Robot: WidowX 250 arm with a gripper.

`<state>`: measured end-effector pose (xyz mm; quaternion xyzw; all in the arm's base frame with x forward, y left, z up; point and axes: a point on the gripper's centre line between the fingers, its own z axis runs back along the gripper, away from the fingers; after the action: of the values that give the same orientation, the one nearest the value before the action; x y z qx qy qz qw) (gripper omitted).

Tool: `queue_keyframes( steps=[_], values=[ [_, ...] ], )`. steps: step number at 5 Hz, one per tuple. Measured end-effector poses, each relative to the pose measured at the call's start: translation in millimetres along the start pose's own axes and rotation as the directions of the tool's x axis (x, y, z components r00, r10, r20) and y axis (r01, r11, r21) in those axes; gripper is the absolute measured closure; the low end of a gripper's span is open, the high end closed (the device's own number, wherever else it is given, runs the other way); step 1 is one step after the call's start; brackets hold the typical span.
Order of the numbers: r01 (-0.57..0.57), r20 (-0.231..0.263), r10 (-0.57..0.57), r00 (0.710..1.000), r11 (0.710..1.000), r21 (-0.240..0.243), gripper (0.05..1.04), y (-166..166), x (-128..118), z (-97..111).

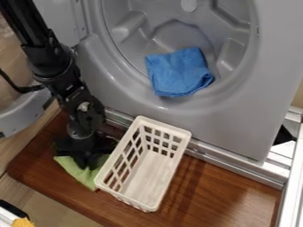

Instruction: Moving green scrubber with the bl

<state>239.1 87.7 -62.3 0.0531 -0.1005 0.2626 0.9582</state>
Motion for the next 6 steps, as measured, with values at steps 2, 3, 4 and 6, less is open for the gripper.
queue_keyframes(
  steps=[2, 3, 4, 6],
  values=[
    [0.005, 0.052, 0.004, 0.999, 0.985, -0.17, 1.033, -2, -2, 39],
    [-0.023, 0.15, 0.061, 0.987, 0.969, -0.247, 1.033, -2, 0, 80],
    [-0.026, 0.199, 0.08, 0.977, 0.964, -0.264, 1.033, -2, -2, 100],
    [0.069, 0.208, 0.001, 0.978, 0.941, -0.331, 1.033, -44, -1, 117]
  ],
)
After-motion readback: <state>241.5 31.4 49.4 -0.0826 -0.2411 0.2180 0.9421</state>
